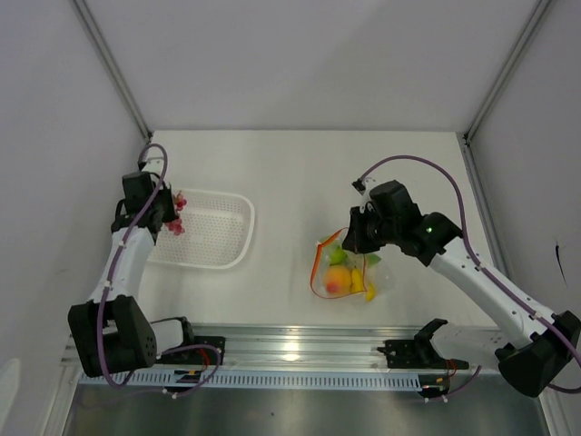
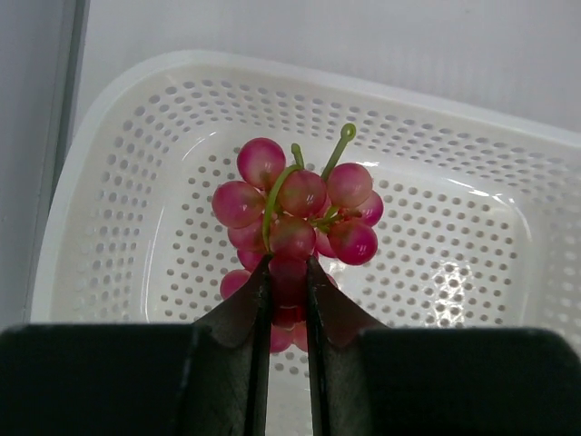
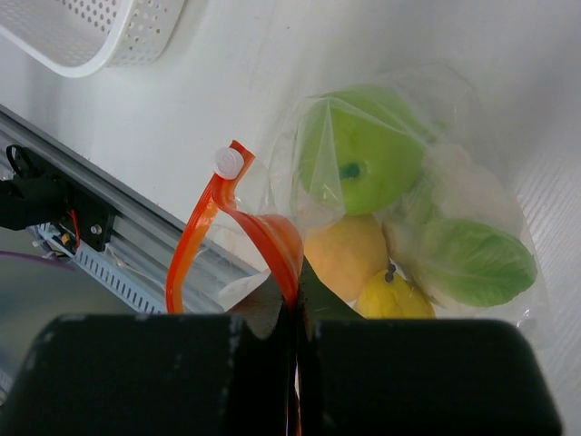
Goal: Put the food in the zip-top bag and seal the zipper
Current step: Pick up the fake fruit from the bin, then place the fake fruit in the zipper food storage bag.
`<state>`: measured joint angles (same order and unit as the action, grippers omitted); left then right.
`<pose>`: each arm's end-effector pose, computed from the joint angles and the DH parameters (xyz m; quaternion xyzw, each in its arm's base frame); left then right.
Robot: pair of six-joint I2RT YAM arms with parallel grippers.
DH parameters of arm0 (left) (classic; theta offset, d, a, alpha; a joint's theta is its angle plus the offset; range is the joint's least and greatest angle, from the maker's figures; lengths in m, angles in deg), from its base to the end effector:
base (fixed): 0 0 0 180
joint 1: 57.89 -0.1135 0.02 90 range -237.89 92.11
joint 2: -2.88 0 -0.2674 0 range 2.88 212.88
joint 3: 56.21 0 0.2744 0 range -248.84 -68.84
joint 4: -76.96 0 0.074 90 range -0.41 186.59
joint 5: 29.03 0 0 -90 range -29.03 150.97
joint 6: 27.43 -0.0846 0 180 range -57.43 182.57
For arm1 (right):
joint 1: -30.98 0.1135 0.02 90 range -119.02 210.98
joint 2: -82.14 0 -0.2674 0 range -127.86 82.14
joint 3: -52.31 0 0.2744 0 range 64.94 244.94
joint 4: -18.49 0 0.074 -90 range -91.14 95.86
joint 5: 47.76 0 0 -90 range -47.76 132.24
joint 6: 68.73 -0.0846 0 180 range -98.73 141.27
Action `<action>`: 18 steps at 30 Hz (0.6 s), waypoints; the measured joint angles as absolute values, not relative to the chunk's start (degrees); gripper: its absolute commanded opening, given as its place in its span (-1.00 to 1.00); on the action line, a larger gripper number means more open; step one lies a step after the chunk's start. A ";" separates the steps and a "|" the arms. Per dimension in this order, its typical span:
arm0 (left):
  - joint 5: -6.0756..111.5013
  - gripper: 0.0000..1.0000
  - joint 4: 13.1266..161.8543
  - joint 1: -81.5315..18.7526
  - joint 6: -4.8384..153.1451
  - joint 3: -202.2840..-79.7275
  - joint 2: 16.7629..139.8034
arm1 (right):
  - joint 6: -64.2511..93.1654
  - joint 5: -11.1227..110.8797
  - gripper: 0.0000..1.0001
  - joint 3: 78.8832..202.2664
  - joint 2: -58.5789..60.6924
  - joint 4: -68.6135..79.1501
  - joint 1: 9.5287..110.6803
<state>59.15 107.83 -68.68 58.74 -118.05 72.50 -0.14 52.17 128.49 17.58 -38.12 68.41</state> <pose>0.3174 0.0578 0.2280 -0.0478 0.8999 0.0409 0.4315 0.2176 0.1849 0.2990 -0.1611 0.9068 0.2570 0.2929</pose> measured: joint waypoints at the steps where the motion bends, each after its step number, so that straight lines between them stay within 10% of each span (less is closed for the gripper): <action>1: 58.69 -0.85 108.45 -68.48 59.55 -118.53 72.07 | -0.14 52.17 -1.00 128.49 17.45 -38.01 68.54; 18: 40.68 -0.67 115.22 -62.14 71.24 -126.92 59.45 | -0.71 49.85 -1.00 131.57 11.62 -37.77 69.50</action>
<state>40.68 115.22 -62.14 71.24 -126.92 59.45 -0.71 49.85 131.57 11.62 -37.77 69.50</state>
